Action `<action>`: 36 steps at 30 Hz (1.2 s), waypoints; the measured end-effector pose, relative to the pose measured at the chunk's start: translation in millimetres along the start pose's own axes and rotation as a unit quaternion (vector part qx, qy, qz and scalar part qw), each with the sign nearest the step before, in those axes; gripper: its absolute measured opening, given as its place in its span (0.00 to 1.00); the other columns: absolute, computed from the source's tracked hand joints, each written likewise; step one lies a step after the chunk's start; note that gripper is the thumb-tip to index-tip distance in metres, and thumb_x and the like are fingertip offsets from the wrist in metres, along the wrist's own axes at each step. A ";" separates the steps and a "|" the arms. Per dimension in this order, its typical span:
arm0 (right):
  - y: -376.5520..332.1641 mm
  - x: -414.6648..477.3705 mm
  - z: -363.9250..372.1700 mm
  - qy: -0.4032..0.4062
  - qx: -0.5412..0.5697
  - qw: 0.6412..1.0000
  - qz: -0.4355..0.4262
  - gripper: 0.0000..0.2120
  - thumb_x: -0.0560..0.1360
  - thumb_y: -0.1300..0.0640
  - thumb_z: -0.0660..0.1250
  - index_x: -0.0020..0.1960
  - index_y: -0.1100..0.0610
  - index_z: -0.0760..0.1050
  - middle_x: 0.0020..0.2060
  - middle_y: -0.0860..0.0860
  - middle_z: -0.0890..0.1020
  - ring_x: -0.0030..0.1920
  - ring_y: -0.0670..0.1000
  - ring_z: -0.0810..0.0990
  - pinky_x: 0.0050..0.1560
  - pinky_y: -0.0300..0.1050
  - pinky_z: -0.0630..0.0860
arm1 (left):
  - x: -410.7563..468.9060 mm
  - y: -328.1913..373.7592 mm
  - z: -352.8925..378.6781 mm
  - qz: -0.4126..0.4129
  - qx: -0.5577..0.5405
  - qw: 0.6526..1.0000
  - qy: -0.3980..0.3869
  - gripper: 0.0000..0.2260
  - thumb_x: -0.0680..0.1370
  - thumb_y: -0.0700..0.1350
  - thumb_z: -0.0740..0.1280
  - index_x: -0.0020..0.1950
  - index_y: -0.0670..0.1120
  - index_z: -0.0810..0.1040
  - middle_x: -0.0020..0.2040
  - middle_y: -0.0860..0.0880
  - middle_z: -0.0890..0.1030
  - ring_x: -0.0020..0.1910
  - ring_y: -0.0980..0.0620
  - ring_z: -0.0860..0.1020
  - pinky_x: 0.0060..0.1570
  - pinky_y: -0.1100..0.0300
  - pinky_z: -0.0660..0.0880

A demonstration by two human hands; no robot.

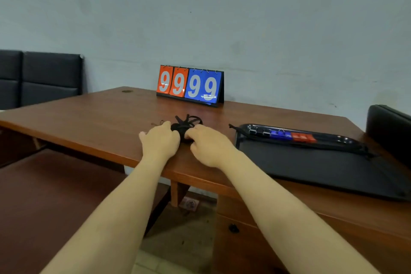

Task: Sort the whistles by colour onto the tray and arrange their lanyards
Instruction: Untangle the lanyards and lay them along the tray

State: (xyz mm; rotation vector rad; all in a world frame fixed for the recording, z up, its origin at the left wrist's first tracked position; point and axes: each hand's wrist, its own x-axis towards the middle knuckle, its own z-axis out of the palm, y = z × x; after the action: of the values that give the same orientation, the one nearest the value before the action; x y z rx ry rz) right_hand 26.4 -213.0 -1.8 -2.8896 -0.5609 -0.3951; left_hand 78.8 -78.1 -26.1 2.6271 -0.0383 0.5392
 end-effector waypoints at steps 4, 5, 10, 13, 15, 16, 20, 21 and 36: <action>-2.1 24.0 16.6 -0.050 0.001 0.997 0.051 0.21 0.79 0.52 0.54 0.70 0.54 0.68 0.64 0.56 0.72 0.61 0.58 0.73 0.60 0.57 0.72 | -10.8 -6.1 -5.1 0.015 -0.162 0.980 0.118 0.13 0.79 0.43 0.57 0.62 0.44 0.72 0.50 0.43 0.80 0.43 0.47 0.76 0.43 0.55 0.70; 0.3 28.3 19.6 -0.044 -0.003 0.996 0.082 0.21 0.79 0.51 0.53 0.69 0.55 0.68 0.64 0.56 0.72 0.61 0.59 0.73 0.60 0.56 0.72 | -9.3 -7.8 -5.4 -0.021 -0.156 0.976 0.148 0.12 0.79 0.42 0.58 0.61 0.44 0.72 0.50 0.44 0.79 0.44 0.47 0.76 0.44 0.54 0.70; 7.5 29.7 26.9 0.078 0.025 0.982 0.168 0.14 0.78 0.54 0.60 0.61 0.58 0.71 0.59 0.55 0.70 0.55 0.56 0.74 0.55 0.52 0.75 | 7.2 -11.3 1.6 -0.102 0.030 0.994 -0.010 0.22 0.78 0.43 0.60 0.72 0.47 0.62 0.69 0.47 0.68 0.67 0.45 0.67 0.65 0.43 0.59; 14.3 24.9 26.4 0.132 0.043 0.976 0.170 0.12 0.77 0.56 0.61 0.59 0.57 0.71 0.57 0.53 0.72 0.55 0.54 0.74 0.55 0.50 0.75 | 12.9 -8.5 9.5 -0.062 0.100 0.989 -0.091 0.17 0.79 0.45 0.54 0.68 0.47 0.67 0.67 0.46 0.70 0.66 0.44 0.67 0.67 0.40 0.58; 17.1 23.4 26.9 0.092 0.093 0.983 0.133 0.13 0.77 0.56 0.60 0.61 0.55 0.72 0.59 0.52 0.72 0.58 0.54 0.73 0.57 0.51 0.74 | 11.8 -6.3 10.1 -0.060 0.111 0.990 -0.066 0.14 0.79 0.45 0.55 0.64 0.47 0.70 0.63 0.46 0.71 0.63 0.43 0.69 0.63 0.42 0.61; 17.2 23.5 27.9 0.056 0.102 0.986 0.116 0.14 0.78 0.56 0.59 0.63 0.54 0.72 0.61 0.52 0.72 0.59 0.54 0.73 0.59 0.52 0.73 | 10.8 -5.7 9.8 -0.054 0.119 0.991 -0.040 0.12 0.79 0.45 0.56 0.62 0.47 0.70 0.61 0.45 0.72 0.61 0.43 0.69 0.60 0.43 0.63; 16.7 30.6 33.2 -0.037 0.047 0.990 0.130 0.20 0.80 0.52 0.54 0.69 0.54 0.70 0.66 0.54 0.72 0.64 0.56 0.72 0.63 0.54 0.69 | 6.9 -6.1 8.2 -0.043 0.138 0.990 -0.002 0.08 0.80 0.47 0.59 0.56 0.47 0.73 0.55 0.45 0.75 0.56 0.45 0.72 0.57 0.48 0.65; 17.5 32.7 33.7 -0.047 0.044 0.987 0.144 0.20 0.80 0.52 0.53 0.69 0.55 0.69 0.67 0.55 0.71 0.64 0.57 0.72 0.64 0.54 0.69 | 6.3 -6.1 8.2 -0.043 0.141 0.989 -0.006 0.08 0.80 0.47 0.59 0.56 0.47 0.73 0.54 0.45 0.76 0.56 0.45 0.72 0.57 0.48 0.65; 11.9 32.1 39.0 -0.006 0.079 0.997 0.020 0.18 0.77 0.62 0.59 0.65 0.55 0.76 0.65 0.53 0.73 0.64 0.55 0.71 0.64 0.53 0.70 | 7.7 -8.9 6.8 0.110 -0.056 0.992 -0.041 0.07 0.78 0.41 0.57 0.53 0.49 0.72 0.50 0.52 0.75 0.52 0.47 0.74 0.51 0.51 0.66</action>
State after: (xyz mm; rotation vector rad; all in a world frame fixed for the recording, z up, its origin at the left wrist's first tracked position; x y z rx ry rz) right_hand 68.4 -204.4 -31.0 -2.7491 -0.5095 -0.3138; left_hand 89.4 -72.7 -32.6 2.5485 -0.3769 0.4858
